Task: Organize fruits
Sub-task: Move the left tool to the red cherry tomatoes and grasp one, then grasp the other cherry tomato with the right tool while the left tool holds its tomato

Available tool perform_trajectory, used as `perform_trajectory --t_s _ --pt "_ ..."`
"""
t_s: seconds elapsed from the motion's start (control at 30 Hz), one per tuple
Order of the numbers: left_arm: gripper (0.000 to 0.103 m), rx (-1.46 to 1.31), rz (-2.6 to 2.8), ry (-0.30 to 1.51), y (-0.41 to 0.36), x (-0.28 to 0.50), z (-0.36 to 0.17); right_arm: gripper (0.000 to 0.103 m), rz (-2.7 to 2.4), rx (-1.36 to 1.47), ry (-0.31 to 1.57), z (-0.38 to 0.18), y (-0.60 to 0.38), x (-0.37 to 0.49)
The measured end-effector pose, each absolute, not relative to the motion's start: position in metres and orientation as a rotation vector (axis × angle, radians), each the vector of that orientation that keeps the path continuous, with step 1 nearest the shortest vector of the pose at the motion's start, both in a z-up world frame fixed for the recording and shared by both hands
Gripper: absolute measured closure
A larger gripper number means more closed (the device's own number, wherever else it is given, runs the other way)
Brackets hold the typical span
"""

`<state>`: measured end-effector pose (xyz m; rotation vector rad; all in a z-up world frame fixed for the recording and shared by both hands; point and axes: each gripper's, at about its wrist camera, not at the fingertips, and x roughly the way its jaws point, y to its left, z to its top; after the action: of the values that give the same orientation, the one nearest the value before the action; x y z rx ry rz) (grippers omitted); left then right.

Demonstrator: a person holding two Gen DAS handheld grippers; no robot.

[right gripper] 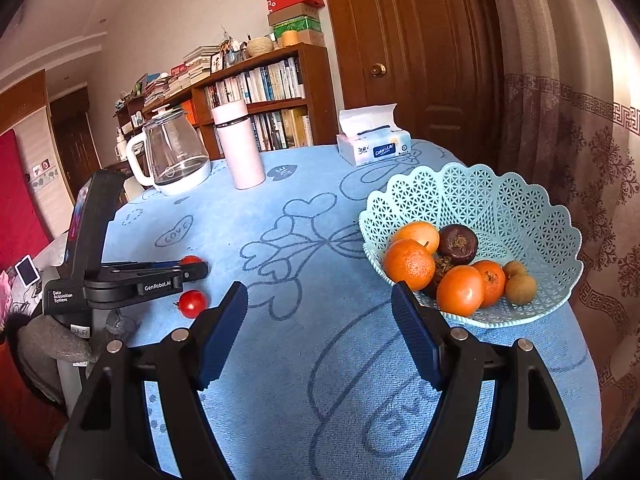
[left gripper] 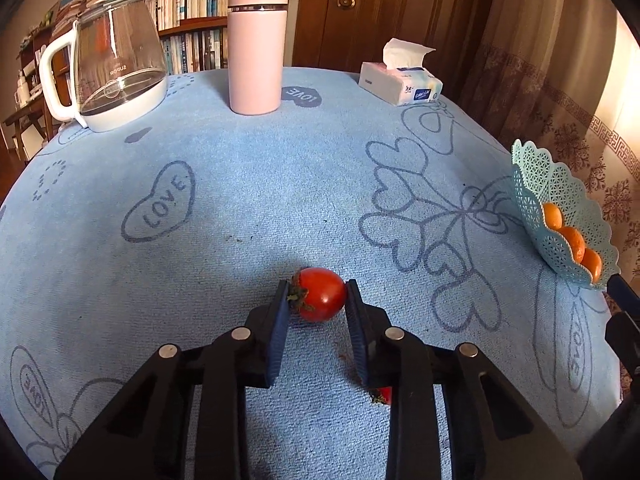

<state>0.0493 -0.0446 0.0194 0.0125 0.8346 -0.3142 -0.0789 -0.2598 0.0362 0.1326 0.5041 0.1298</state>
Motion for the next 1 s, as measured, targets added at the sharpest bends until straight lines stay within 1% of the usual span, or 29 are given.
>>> perform_trajectory --t_s 0.27,0.57,0.63,0.73,0.8,0.87,0.97,1.0 --pt "0.075 -0.017 -0.270 0.732 -0.031 0.040 0.042 0.027 0.198 0.130 0.557 0.034 -0.243 -0.068" --pt "0.075 -0.040 -0.183 0.632 -0.011 0.032 0.064 0.028 0.360 0.103 0.689 0.027 -0.194 -0.036" --pt "0.075 -0.048 -0.169 0.625 -0.007 0.033 0.066 0.031 0.383 0.070 0.707 0.026 -0.181 -0.031" --pt "0.075 -0.053 -0.151 0.615 -0.002 0.033 0.068 0.043 0.414 0.028 0.746 0.021 -0.164 -0.022" --pt "0.075 -0.058 -0.146 0.612 0.001 0.032 0.069 0.053 0.426 0.010 0.776 0.016 -0.154 -0.014" --pt "0.075 -0.062 -0.145 0.611 0.003 0.032 0.069 0.057 0.438 0.007 0.798 0.013 -0.148 -0.007" --pt "0.075 -0.066 -0.145 0.610 0.003 0.031 0.069 0.058 0.442 0.001 0.811 0.011 -0.142 0.000" --pt "0.075 -0.067 -0.145 0.610 0.003 0.031 0.069 0.059 0.437 -0.001 0.815 0.010 -0.141 0.002"
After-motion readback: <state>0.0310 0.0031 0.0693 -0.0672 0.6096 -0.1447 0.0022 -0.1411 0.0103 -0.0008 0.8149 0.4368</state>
